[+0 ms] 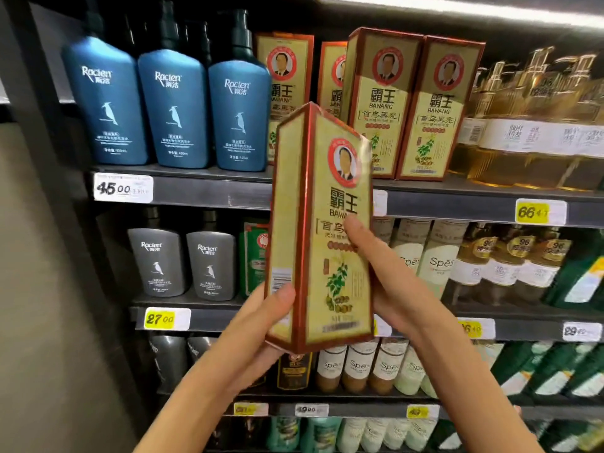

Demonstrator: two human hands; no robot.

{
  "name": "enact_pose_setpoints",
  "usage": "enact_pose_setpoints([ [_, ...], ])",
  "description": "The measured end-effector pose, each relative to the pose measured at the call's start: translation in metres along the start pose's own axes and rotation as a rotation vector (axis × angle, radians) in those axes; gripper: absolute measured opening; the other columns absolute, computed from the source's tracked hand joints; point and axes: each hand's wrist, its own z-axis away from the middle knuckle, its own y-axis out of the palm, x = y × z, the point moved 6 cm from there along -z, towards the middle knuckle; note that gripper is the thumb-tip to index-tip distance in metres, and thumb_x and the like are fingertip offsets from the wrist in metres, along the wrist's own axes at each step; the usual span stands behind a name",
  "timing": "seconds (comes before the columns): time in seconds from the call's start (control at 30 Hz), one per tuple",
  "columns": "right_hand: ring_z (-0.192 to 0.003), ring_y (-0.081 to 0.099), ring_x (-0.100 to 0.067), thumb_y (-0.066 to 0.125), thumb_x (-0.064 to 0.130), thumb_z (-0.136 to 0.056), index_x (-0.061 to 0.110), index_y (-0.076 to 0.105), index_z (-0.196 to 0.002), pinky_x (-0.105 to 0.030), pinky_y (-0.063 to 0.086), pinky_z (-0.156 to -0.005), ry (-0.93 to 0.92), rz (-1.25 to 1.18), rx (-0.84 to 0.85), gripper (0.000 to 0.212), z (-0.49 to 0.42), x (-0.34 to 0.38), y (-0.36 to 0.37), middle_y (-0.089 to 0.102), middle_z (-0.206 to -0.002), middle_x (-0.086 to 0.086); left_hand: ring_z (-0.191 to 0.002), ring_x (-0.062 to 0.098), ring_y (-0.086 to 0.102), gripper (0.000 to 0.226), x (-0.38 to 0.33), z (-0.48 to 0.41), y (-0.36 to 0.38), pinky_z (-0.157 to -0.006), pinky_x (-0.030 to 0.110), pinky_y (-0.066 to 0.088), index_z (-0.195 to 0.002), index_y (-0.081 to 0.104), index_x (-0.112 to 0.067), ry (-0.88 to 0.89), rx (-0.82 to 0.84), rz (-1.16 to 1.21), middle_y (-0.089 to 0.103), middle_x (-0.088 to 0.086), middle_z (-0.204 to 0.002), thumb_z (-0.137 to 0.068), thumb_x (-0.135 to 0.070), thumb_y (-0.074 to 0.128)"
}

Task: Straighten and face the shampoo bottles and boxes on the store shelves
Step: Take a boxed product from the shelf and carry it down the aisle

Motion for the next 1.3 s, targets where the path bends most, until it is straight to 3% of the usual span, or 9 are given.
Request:
enact_pose_setpoints([
  [0.13,-0.079,0.073,-0.019,0.065,0.045,-0.070,0.021,0.070,-0.094,-0.027,0.057,-0.060,-0.051,-0.170,-0.072,0.034,0.002,-0.011,-0.005,0.075,-0.093,-0.006,-0.102,0.010,0.066,0.066,-0.008,-0.005,-0.002,-0.077,0.021,0.054,-0.111,0.063,-0.035,0.156,-0.082,-0.381,0.069,-0.010,-0.110,-0.060,-0.077,0.061],
  [0.27,-0.087,0.072,-0.020,0.063,0.043,-0.072,0.014,0.061,-0.113,-0.032,0.058,-0.068,-0.118,-0.076,-0.236,0.050,-0.001,-0.019,-0.014,0.074,-0.100,-0.006,-0.091,-0.002,0.066,0.039,0.005,-0.020,-0.010,-0.070,0.012,0.051,-0.123,0.049,-0.029,0.108,-0.170,-0.423,0.069,-0.026,-0.097,-0.089,-0.048,0.048],
  [0.33,-0.096,0.069,-0.019,0.068,0.044,-0.073,0.016,0.055,-0.118,-0.036,0.056,-0.079,-0.143,0.044,-0.241,0.055,0.002,-0.024,-0.018,0.072,-0.107,-0.002,-0.097,-0.012,0.059,0.042,0.021,-0.020,-0.010,-0.073,0.004,0.046,-0.120,0.041,-0.036,0.103,-0.111,-0.511,0.061,-0.038,-0.102,-0.082,-0.045,0.056],
  [0.43,-0.099,0.067,-0.007,0.075,0.039,-0.073,0.025,0.048,-0.117,-0.019,0.054,-0.075,-0.167,0.180,-0.141,0.053,0.013,-0.036,-0.026,0.070,-0.108,0.011,-0.106,-0.009,0.057,0.057,0.041,-0.016,-0.022,-0.080,0.008,0.046,-0.119,0.031,-0.049,0.016,-0.060,-0.508,0.057,-0.037,-0.111,-0.078,-0.030,0.066],
  [0.53,-0.102,0.064,0.000,0.083,0.047,-0.056,0.021,0.048,-0.122,-0.011,0.049,-0.078,-0.110,0.288,-0.050,0.080,0.026,-0.057,-0.028,0.069,-0.109,0.016,-0.106,-0.014,0.053,0.072,0.042,-0.018,-0.031,-0.081,0.006,0.044,-0.104,0.030,-0.071,0.028,-0.011,-0.659,0.052,-0.043,-0.108,-0.074,-0.019,0.068],
  [0.7,-0.101,0.062,0.004,0.073,0.028,-0.066,0.015,0.050,-0.123,-0.010,0.047,-0.079,-0.125,0.361,-0.095,0.063,0.034,-0.072,-0.037,0.069,-0.105,0.021,-0.109,-0.018,0.046,0.078,0.049,-0.021,-0.032,-0.080,0.001,0.040,-0.099,0.024,-0.077,0.005,0.030,-0.768,0.047,-0.045,-0.109,-0.079,-0.015,0.068],
  [0.9,-0.101,0.063,0.002,0.078,0.025,-0.066,0.024,0.047,-0.122,-0.010,0.049,-0.076,-0.161,0.350,-0.199,0.063,0.046,-0.075,-0.051,0.066,-0.109,0.022,-0.128,0.004,0.044,0.062,0.002,-0.018,-0.005,-0.103,0.020,0.039,-0.133,0.036,-0.037,0.207,-0.007,-0.533,0.049,-0.013,-0.137,-0.078,-0.038,0.063],
  [1.1,-0.098,0.066,-0.003,0.079,0.039,-0.058,0.029,0.049,-0.118,-0.011,0.051,-0.065,-0.112,0.292,-0.213,0.068,0.057,-0.089,-0.059,0.068,-0.107,0.018,-0.120,0.000,0.052,0.045,-0.018,-0.020,0.015,-0.092,0.014,0.044,-0.126,0.045,-0.026,0.314,-0.070,-0.469,0.057,-0.014,-0.126,-0.083,-0.022,0.057],
  [1.3,-0.100,0.065,-0.004,0.079,0.034,-0.060,0.025,0.050,-0.115,-0.014,0.052,-0.074,-0.030,0.256,-0.295,0.063,0.084,-0.097,-0.090,0.069,-0.108,0.014,-0.112,-0.002,0.057,0.041,0.015,-0.036,0.035,-0.085,0.012,0.048,-0.120,0.051,-0.030,0.293,-0.048,-0.388,0.060,-0.022,-0.121,-0.081,-0.033,0.063],
])
